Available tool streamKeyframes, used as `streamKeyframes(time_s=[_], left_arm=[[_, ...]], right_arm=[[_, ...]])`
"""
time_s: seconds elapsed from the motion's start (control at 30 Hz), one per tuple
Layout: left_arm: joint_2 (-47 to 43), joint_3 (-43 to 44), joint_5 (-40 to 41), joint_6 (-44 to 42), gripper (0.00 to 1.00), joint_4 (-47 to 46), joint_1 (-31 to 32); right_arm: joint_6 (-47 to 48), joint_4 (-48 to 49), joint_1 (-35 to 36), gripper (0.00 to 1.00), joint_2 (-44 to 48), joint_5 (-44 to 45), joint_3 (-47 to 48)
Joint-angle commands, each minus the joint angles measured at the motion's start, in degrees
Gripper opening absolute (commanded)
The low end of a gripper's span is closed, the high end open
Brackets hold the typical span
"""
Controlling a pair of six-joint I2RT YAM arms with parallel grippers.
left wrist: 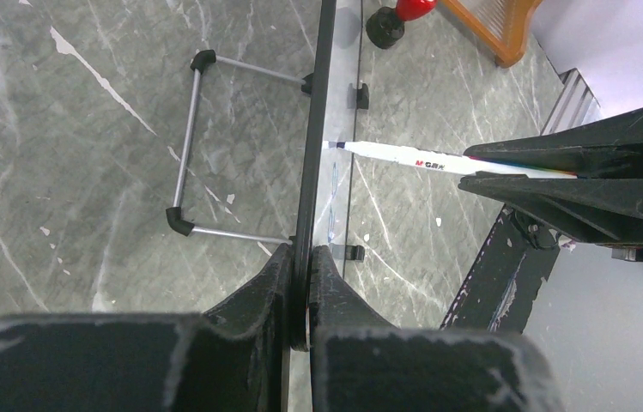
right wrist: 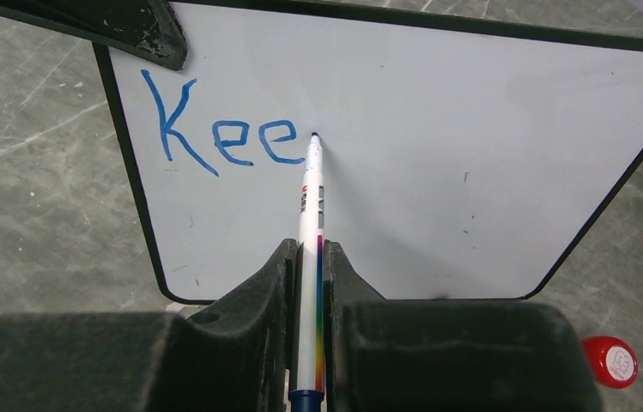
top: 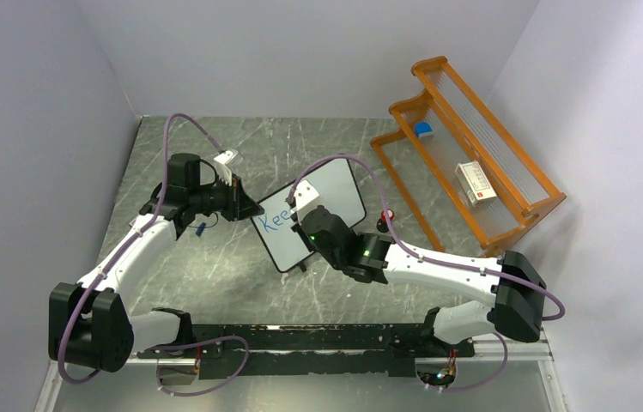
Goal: Write a sentence on the whiteboard
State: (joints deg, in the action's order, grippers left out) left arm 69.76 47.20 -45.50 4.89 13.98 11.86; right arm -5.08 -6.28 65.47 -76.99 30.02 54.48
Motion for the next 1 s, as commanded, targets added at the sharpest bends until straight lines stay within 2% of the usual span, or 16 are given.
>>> streamKeyframes(time_s=[0.0, 0.6, 0.97], left_arm=[[1.70, -0.45, 5.42, -2.96, 0.05, 4.39, 0.45], [1.74, -0.37, 5.72, -2.97, 0.05, 4.39, 0.45], [1.71, -0.40, 5.68, -3.00, 0.05, 4.39, 0.45]], right_arm=[[0.05, -0.59, -0.40, 0.00, -1.04, -1.00, 0.98], [-1.99, -7.94, -0.23, 0.00, -0.97, -4.94, 0.18], [-0.85, -2.31, -0.39, 0.00, 2.75, -1.51, 0.29]])
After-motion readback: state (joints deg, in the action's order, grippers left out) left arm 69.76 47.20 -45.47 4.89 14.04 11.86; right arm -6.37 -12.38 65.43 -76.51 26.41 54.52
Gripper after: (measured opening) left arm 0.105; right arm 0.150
